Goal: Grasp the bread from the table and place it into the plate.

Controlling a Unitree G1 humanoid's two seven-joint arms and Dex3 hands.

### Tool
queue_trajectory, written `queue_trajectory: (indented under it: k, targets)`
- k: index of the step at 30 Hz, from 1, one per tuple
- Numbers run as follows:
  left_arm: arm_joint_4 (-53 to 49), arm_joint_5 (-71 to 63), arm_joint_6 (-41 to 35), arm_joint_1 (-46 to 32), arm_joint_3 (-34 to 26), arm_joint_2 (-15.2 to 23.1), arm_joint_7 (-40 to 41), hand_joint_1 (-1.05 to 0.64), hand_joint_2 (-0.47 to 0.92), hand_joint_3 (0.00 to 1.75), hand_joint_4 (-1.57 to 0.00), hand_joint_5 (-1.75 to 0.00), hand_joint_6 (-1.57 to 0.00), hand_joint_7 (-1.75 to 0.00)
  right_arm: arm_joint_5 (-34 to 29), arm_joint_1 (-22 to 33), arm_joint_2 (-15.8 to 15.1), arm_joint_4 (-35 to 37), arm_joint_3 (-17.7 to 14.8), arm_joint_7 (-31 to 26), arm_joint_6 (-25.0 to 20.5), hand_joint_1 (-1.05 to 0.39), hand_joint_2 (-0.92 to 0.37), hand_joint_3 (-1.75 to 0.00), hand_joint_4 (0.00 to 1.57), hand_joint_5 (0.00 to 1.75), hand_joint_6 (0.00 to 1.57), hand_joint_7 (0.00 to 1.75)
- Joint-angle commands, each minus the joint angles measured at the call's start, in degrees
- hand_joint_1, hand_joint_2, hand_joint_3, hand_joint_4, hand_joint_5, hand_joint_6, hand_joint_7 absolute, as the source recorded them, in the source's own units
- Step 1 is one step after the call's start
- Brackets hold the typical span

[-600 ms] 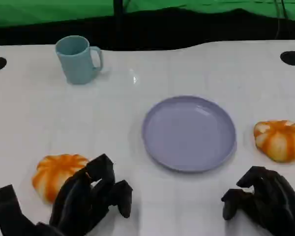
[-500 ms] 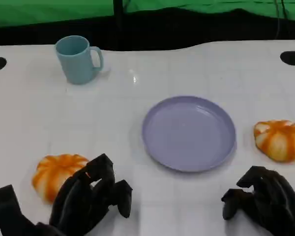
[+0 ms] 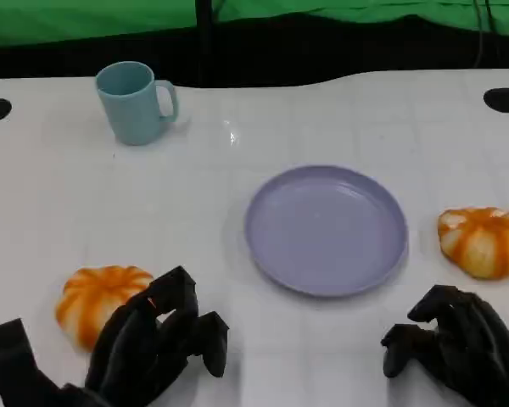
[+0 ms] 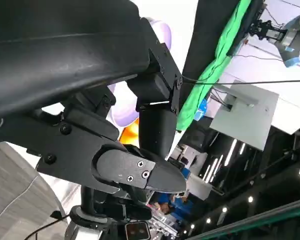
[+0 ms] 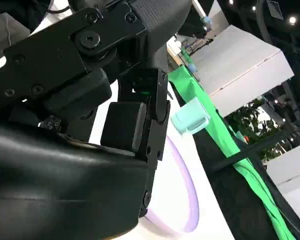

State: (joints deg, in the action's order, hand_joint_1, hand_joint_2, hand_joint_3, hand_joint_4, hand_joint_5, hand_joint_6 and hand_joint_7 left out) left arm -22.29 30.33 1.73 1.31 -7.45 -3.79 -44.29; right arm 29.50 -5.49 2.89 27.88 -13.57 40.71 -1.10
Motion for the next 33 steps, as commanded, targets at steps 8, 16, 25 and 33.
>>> queue_trajectory:
  k: [8, 16, 25, 33]
  targets:
    - [1.72, -0.65, 1.87, -0.63, -0.43, 0.25, 0.41, -0.72, 0.92, 0.12, -0.92, -1.75, -0.72, -1.60, -0.08, -0.14, -0.61, -0.68, 0.02, -0.27, 0.31, -1.05, -0.77, 0.00, 1.52, 0.80, 1.57, 0.32]
    - [4.77, -6.40, 11.78, -2.23, 0.51, -0.10, 4.36, -0.74, 0.92, 0.22, -0.65, -1.74, -0.67, -1.19, 0.24, -0.27, -0.67, -0.30, -0.15, 0.52, 0.38, -1.04, -0.78, 0.00, 1.52, 0.79, 1.57, 0.30]
    - [7.24, -9.12, 14.78, -2.28, 1.50, 2.03, 6.35, -0.66, 0.92, 0.18, -0.54, -1.65, -0.62, -0.89, 0.25, 0.04, -0.66, -1.03, -0.05, -0.07, -0.43, -1.05, -0.76, 0.00, 1.53, 0.78, 1.57, 0.32]
    - [10.72, -19.62, 19.40, -2.01, 2.83, 7.53, 11.87, -0.70, 0.92, 0.19, -0.48, -1.45, -0.51, -0.64, 0.16, -0.27, -0.71, -0.57, -0.10, 0.59, 0.47, -1.04, -0.79, -0.01, 1.53, 0.79, 1.57, 0.32]
